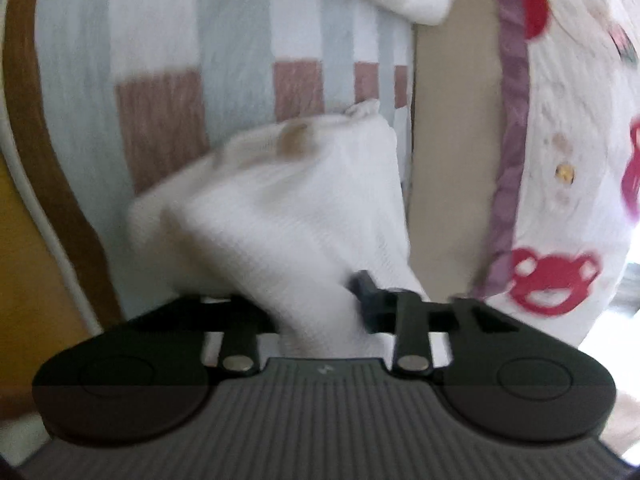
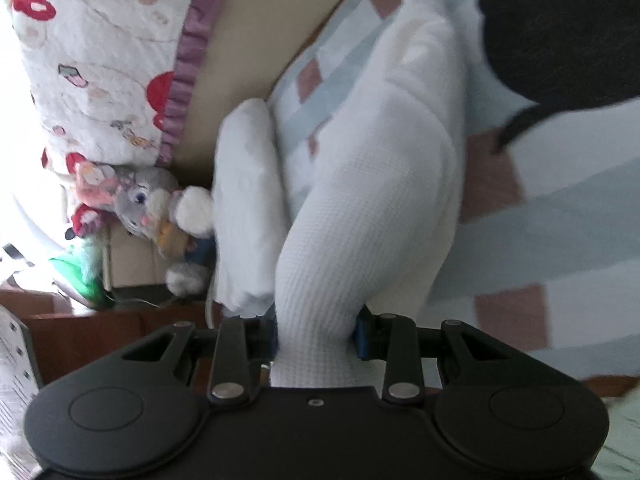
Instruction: Fold clothes
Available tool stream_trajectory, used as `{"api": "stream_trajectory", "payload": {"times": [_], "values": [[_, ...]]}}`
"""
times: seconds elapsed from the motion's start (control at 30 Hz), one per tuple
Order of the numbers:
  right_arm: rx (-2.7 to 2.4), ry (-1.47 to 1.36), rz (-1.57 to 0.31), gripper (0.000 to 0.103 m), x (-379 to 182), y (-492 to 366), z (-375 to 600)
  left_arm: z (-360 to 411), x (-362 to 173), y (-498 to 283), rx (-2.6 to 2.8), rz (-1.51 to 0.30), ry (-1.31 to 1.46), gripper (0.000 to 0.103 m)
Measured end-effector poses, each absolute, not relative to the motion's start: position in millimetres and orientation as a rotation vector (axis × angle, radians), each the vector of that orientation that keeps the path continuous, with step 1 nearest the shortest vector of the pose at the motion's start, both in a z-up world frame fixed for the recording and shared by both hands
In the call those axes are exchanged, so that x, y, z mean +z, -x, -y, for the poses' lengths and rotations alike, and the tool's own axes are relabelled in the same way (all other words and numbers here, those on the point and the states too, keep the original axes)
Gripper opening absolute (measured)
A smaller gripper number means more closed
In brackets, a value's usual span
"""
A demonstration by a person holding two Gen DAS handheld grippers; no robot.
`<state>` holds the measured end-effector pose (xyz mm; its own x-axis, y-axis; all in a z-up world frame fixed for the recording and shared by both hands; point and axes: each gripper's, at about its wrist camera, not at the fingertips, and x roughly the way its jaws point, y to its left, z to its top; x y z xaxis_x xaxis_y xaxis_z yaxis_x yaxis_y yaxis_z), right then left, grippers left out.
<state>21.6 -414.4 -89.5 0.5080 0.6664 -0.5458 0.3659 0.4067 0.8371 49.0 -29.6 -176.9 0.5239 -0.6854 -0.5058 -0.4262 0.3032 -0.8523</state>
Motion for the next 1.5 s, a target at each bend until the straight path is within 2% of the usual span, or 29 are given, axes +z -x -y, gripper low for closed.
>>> {"api": "stream_trajectory", "payload": {"times": [0.07, 0.13, 0.23, 0.37, 0.43, 0.47, 0.67, 0.87, 0.93, 1.07, 1.1, 1.13, 1.17, 1.4, 1.5], "values": [[0.265, -1.114, -1.131, 0.040, -99, -12, 417, 28, -170, -47, -0.210, -1.080, 1.244, 0.020], [0.282, -1.032, -1.179, 0.048, -108, -3, 419, 29, -169, -47, -0.183, -1.097, 1.171, 0.019], [0.249, -0.897, -1.288, 0.048, -120, 6, 427, 31, -178, -45, -0.149, -1.149, 1.109, 0.018], [0.212, -0.849, -1.174, 0.049, -111, 10, 452, 28, -182, -39, -0.148, -1.173, 1.051, 0.018], [0.203, -0.795, -1.101, 0.064, -105, 4, 462, 30, -179, -40, -0.151, -1.167, 1.009, 0.018], [0.202, -0.753, -1.065, 0.066, -108, -3, 465, 31, -178, -39, -0.149, -1.164, 0.989, 0.018], [0.154, -0.786, -0.919, 0.066, -158, -53, 490, 38, -175, -39, -0.142, -1.140, 0.915, 0.020], [0.221, -0.856, -0.875, 0.066, -190, -76, 496, 26, -185, -45, -0.086, -1.095, 0.972, 0.020], [0.240, -0.874, -0.843, 0.066, -196, -84, 497, 22, -189, -47, -0.068, -1.079, 0.991, 0.023], [0.276, -0.847, -0.799, 0.068, -202, -116, 493, 31, -187, -52, -0.082, -1.057, 0.933, 0.039], [0.286, -0.833, -0.800, 0.050, -203, -126, 490, 36, -184, -54, -0.093, -1.050, 0.898, 0.038], [0.287, -0.820, -0.827, 0.022, -201, -134, 487, 40, -180, -55, -0.106, -1.033, 0.856, 0.033], [0.288, -0.802, -0.848, 0.022, -198, -140, 484, 43, -174, -53, -0.117, -1.006, 0.830, 0.013], [0.305, -0.480, -0.697, 0.020, -97, -118, 445, 53, -110, -36, -0.167, -0.754, 0.590, 0.010], [0.309, -0.373, -0.622, 0.020, -53, -108, 430, 51, -89, -31, -0.183, -0.690, 0.572, 0.010]]}}
